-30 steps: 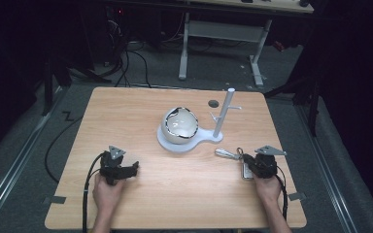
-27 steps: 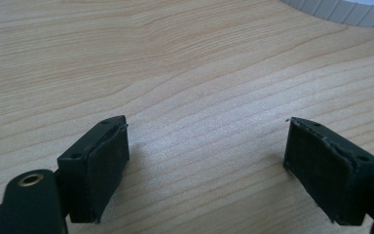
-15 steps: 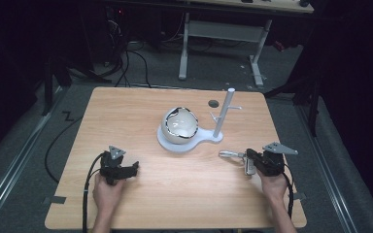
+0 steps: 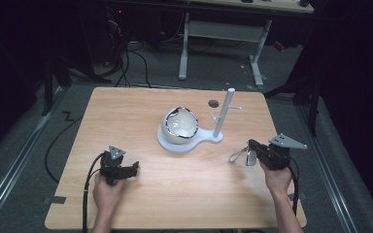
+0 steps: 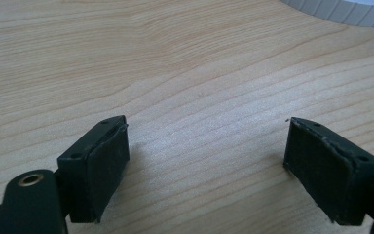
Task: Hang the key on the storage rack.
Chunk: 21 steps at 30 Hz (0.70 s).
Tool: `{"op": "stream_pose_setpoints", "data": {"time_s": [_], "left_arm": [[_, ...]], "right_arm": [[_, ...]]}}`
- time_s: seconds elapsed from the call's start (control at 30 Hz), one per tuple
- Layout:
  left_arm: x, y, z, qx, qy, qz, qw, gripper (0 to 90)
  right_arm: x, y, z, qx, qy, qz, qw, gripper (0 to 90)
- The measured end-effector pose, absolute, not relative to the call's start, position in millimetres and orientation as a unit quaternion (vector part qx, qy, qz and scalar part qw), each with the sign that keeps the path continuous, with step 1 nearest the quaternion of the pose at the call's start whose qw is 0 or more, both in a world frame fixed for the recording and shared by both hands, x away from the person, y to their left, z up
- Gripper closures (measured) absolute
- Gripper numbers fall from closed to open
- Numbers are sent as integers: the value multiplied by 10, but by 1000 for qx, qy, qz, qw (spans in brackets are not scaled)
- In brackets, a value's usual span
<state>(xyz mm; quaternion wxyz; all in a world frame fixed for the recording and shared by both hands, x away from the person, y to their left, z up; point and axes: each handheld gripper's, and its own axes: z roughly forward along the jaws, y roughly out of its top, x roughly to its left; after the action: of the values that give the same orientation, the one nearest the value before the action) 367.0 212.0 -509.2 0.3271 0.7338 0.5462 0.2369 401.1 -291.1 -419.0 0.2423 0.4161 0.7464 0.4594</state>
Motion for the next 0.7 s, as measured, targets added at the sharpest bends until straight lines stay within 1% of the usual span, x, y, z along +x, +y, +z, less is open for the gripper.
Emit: {"op": "stream_pose_setpoints", "data": {"time_s": [0.7], "left_arm": [[3670,2120,-5092,734,546,237,327,170]], "right_arm": [[4073,-2906,-3798,386,737,489,260,880]]}}
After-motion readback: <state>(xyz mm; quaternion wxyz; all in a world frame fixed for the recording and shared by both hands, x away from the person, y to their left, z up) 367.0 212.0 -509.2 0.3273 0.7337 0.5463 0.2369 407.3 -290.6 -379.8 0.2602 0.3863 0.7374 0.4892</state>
